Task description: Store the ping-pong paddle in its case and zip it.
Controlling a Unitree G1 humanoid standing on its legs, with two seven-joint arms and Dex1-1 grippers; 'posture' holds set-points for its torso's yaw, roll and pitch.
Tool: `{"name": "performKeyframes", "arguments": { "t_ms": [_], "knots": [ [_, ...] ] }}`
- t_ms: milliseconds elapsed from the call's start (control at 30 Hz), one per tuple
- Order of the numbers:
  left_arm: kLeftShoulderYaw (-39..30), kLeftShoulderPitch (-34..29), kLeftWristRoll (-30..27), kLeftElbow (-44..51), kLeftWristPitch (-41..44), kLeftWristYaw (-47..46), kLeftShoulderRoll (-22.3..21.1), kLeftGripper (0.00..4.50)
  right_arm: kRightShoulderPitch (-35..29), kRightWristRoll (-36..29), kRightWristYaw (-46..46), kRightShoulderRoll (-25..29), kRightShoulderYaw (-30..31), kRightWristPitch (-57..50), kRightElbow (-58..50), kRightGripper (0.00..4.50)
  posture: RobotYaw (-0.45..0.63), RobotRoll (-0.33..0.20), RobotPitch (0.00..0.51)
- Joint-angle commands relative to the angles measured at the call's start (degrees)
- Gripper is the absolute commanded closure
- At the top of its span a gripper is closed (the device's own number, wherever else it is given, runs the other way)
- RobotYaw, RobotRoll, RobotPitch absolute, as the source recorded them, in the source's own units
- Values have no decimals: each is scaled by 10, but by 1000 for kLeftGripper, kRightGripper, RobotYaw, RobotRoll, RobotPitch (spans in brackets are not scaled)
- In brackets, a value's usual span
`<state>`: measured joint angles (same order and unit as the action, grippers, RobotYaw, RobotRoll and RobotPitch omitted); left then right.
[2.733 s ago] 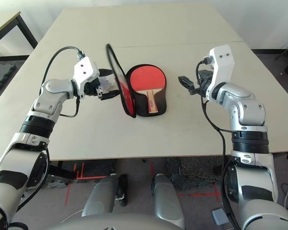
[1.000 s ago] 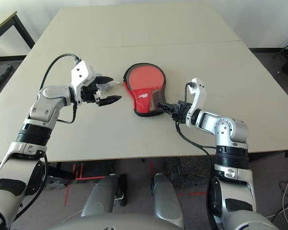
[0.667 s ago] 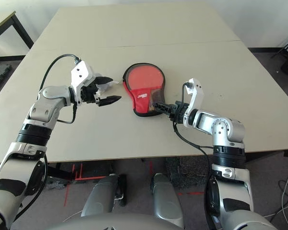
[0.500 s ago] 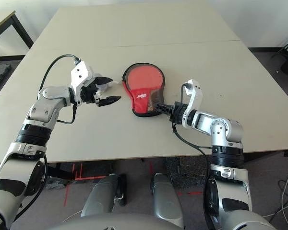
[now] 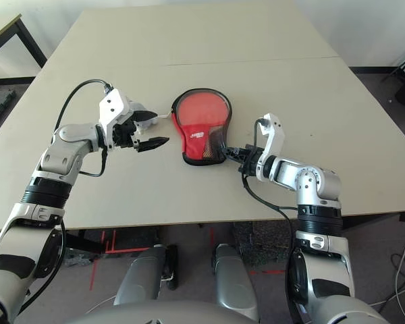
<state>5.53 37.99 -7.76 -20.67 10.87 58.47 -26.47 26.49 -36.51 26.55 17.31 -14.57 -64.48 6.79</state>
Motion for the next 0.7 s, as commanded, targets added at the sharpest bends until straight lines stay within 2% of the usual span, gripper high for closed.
{"name": "performKeyframes", "arguments": {
  "t_ms": [33, 267, 467, 700],
  "knots": [
    [-3, -3, -3, 3, -2, 0, -9, 0, -2, -11, -2, 1, -7, -13, -3, 4484, 111, 0, 128],
    [-3, -3, -3, -2, -4, -1, -12, 0, -18, -29, 11, 26, -8, -44, -27, 4484, 105, 0, 131],
    [-2, 1, -1, -14, -9, -2, -9, 0, -40, -58, 34, 72, -16, -81, -65, 4484, 94, 0, 137],
    [-1, 6, 0, -27, -17, -3, -8, 0, -98, -91, 98, 167, -16, -119, -109, 4484, 84, 0, 136]
  ]
}}
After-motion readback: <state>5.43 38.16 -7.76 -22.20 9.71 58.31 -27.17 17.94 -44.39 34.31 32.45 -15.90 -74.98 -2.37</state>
